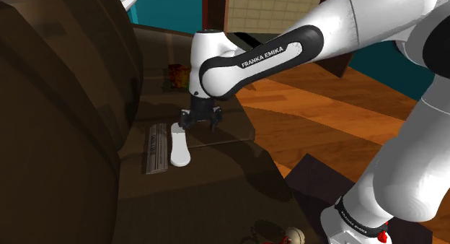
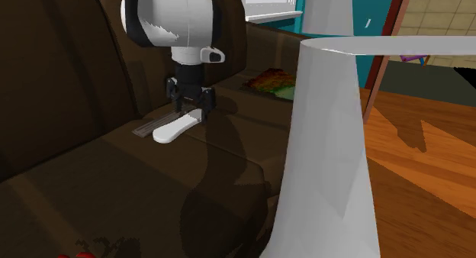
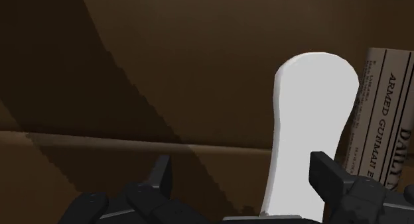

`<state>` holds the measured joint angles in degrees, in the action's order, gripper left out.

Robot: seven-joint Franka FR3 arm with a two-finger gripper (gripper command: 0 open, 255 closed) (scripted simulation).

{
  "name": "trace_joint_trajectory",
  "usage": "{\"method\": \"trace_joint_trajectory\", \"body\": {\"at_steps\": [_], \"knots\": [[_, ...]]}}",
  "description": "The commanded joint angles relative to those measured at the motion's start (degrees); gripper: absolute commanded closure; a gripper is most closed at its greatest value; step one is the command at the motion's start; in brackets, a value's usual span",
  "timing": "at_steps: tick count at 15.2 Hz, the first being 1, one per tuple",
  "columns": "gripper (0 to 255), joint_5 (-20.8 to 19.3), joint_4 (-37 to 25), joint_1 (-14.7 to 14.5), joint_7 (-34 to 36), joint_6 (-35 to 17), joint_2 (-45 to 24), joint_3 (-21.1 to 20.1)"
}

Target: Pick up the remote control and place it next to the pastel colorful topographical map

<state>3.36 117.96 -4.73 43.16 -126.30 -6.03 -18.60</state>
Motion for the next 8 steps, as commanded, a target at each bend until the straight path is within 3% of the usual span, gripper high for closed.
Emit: {"method": "trace_joint_trajectory", "body": {"at_steps": [1,5,8], "knots": [[0,-1.3,-3.5,-0.7,2.3,-1.5,-4.0,-0.2],[0,-4.0,-11.6,-2.7,6.5,-3.1,-11.8,0.2],[0,-4.5,-11.1,-3.1,6.8,-5.0,-13.2,0.4]]}}
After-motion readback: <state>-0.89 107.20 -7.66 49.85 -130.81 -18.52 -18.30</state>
